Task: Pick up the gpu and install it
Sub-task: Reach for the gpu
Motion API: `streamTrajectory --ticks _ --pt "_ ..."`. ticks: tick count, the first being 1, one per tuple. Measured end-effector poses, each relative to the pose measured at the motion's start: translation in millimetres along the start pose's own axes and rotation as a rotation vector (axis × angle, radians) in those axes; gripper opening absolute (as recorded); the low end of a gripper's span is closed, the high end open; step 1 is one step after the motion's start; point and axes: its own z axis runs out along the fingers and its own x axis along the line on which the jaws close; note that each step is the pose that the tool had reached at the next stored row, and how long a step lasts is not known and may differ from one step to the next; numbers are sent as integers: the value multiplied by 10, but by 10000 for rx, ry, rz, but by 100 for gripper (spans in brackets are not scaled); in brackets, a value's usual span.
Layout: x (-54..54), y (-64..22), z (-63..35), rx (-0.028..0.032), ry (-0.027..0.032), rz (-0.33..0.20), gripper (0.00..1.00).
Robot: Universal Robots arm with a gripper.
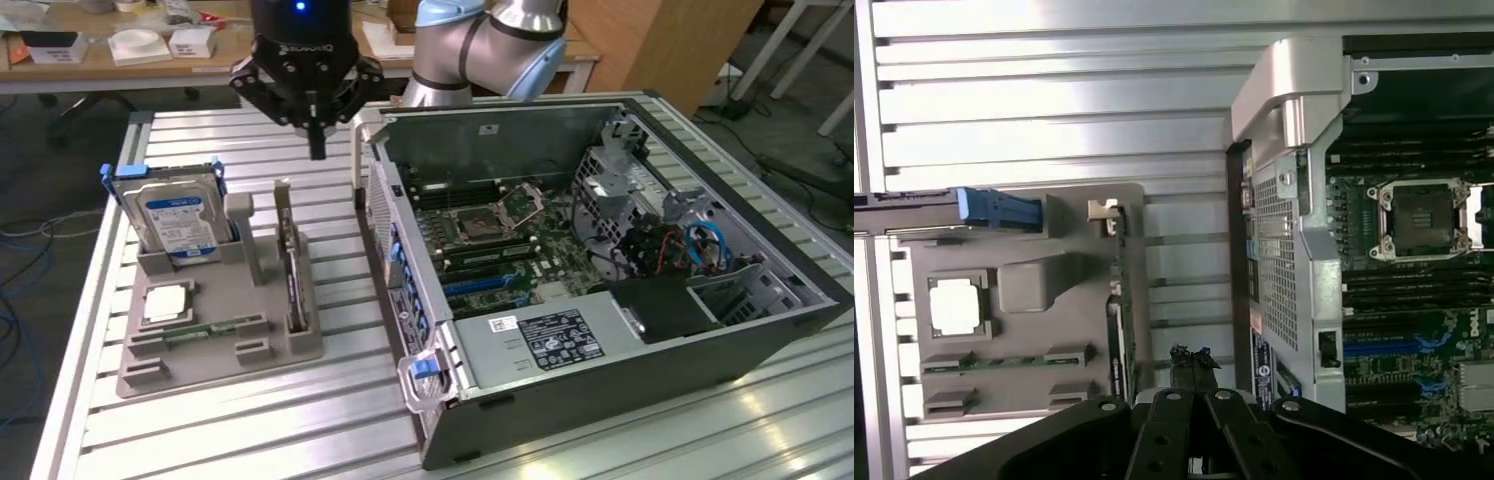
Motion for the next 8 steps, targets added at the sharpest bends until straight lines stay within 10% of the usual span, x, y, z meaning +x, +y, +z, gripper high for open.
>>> streamTrajectory --ticks 8 --pt "281 -21 1 -1 0 0 10"
